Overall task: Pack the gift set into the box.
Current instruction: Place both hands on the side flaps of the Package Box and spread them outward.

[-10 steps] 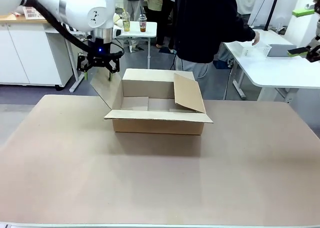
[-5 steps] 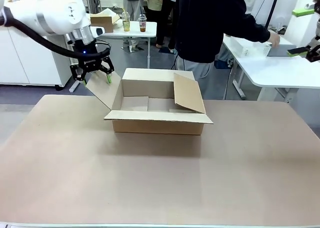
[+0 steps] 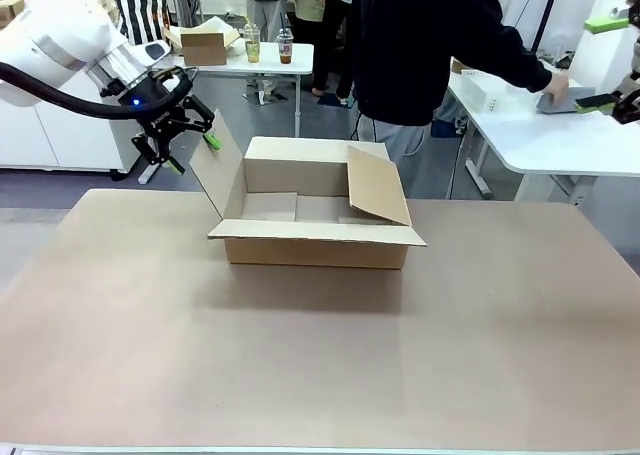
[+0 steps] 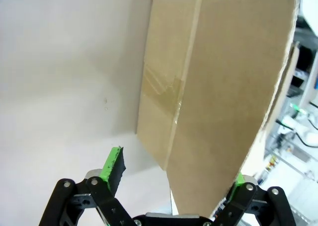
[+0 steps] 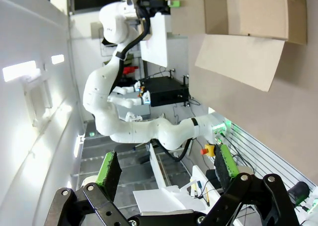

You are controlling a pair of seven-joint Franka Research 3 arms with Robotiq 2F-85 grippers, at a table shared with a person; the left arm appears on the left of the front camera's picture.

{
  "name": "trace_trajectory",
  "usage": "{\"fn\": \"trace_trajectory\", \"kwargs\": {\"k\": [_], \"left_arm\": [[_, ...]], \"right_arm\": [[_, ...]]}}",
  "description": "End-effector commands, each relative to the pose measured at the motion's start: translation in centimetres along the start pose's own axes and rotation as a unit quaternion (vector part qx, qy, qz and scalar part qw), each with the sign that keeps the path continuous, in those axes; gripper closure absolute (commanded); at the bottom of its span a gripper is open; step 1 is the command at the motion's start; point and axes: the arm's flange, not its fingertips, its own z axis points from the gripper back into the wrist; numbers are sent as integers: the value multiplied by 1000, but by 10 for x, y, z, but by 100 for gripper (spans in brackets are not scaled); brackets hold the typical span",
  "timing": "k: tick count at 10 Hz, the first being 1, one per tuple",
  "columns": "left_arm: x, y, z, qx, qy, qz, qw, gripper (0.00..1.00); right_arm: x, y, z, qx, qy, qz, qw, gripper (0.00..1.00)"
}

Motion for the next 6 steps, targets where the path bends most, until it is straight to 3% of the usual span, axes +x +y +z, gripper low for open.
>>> {"fn": "trace_trajectory", "kwargs": {"k": [1,4,5,6], "left_arm": [[2,-9,-1,25,-16,1,1000,0],[2,-9,-1,25,-16,1,1000,0],[2,-9,-1,25,-16,1,1000,0],[2,-9,-1,25,-16,1,1000,0]], "right_arm": [[0,0,1,-2,4,10,1000,0],[0,0,0,0,0,0,1000,0],[8,25,-20,-28,0,11,1000,0],[36,33,-72,-114,-16,38,993,0]]}}
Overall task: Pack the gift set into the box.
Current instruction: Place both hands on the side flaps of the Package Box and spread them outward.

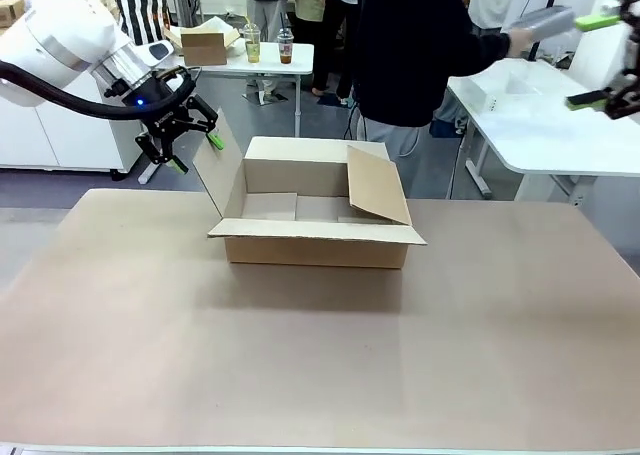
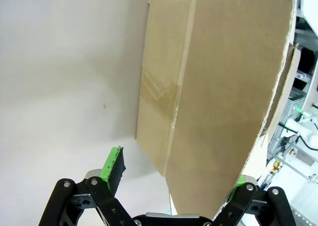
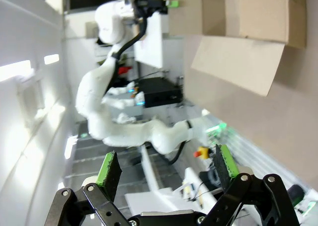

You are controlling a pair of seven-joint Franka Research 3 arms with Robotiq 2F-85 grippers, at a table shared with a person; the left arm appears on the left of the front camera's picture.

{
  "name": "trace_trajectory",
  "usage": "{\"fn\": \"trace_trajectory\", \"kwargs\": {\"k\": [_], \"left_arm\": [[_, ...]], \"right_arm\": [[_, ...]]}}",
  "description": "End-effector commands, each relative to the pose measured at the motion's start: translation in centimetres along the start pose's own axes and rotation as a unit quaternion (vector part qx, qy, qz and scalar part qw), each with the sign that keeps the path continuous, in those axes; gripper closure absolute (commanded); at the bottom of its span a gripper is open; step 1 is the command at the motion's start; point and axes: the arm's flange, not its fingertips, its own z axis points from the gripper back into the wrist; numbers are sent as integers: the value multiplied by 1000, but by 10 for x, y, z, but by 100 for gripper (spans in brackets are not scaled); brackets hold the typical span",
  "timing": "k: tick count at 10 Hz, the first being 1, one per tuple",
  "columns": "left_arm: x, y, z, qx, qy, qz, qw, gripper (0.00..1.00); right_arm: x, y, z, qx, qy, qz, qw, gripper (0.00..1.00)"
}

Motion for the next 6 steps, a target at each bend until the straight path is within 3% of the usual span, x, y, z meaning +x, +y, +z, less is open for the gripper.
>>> {"fn": "trace_trajectory", "kwargs": {"k": [1,2,4,5,6], "left_arm": [[0,1,2,12,-3,9,1000,0],[0,1,2,12,-3,9,1000,0],[0,1,2,12,-3,9,1000,0],[0,1,2,12,-3,9,1000,0],[0,1,2,12,-3,9,1000,0]], "right_arm": [[45,33,-107,-131,43,87,987,0],[56,46,-166,-201,99,167,960,0],[56,42,-240,-345,142,280,885,0],[55,26,-248,-399,134,301,856,0],[53,9,-236,-405,118,309,853,0]]}}
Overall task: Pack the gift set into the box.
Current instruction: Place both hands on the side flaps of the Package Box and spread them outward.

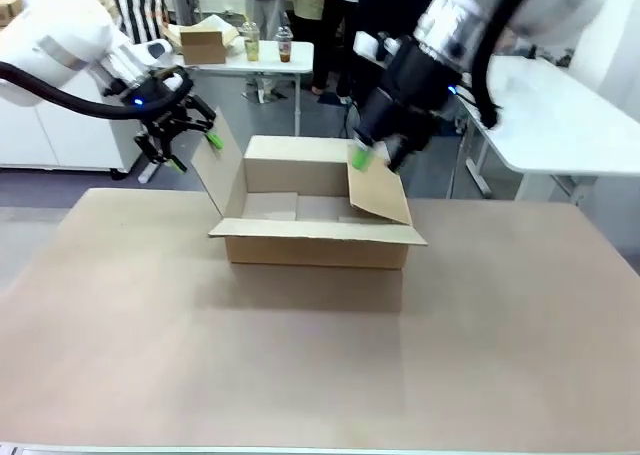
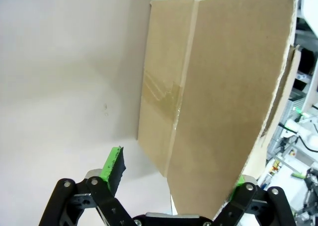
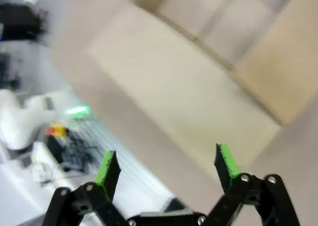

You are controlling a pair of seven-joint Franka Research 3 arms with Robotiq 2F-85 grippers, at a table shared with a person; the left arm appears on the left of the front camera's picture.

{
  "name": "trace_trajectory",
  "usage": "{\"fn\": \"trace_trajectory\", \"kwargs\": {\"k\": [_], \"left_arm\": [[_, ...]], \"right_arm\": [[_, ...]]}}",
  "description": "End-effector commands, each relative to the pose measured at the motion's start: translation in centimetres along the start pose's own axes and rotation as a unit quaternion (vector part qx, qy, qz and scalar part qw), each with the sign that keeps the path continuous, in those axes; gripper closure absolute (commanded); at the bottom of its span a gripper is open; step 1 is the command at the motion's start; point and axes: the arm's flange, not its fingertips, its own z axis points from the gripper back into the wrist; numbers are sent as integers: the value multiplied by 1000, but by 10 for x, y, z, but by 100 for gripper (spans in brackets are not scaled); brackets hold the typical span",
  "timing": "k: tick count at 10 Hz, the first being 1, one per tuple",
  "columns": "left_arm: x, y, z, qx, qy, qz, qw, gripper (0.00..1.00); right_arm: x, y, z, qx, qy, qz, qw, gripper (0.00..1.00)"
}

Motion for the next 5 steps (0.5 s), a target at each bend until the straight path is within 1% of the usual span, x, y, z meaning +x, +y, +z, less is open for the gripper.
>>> {"fn": "trace_trajectory", "kwargs": {"k": [1,2,3,4,5], "left_arm": [[-1,-1,2,11,-3,7,1000,0],[-1,-1,2,11,-3,7,1000,0],[-1,-1,2,11,-3,7,1000,0],[-1,-1,2,11,-3,7,1000,0],[-1,-1,2,11,-3,7,1000,0]], "right_arm": [[-38,-58,49,-63,-85,-37,994,0],[0,0,0,0,0,0,1000,0],[0,0,0,0,0,0,1000,0],[-15,-41,23,-46,-22,-6,999,0],[23,-30,-6,-91,-30,-12,995,0]]}}
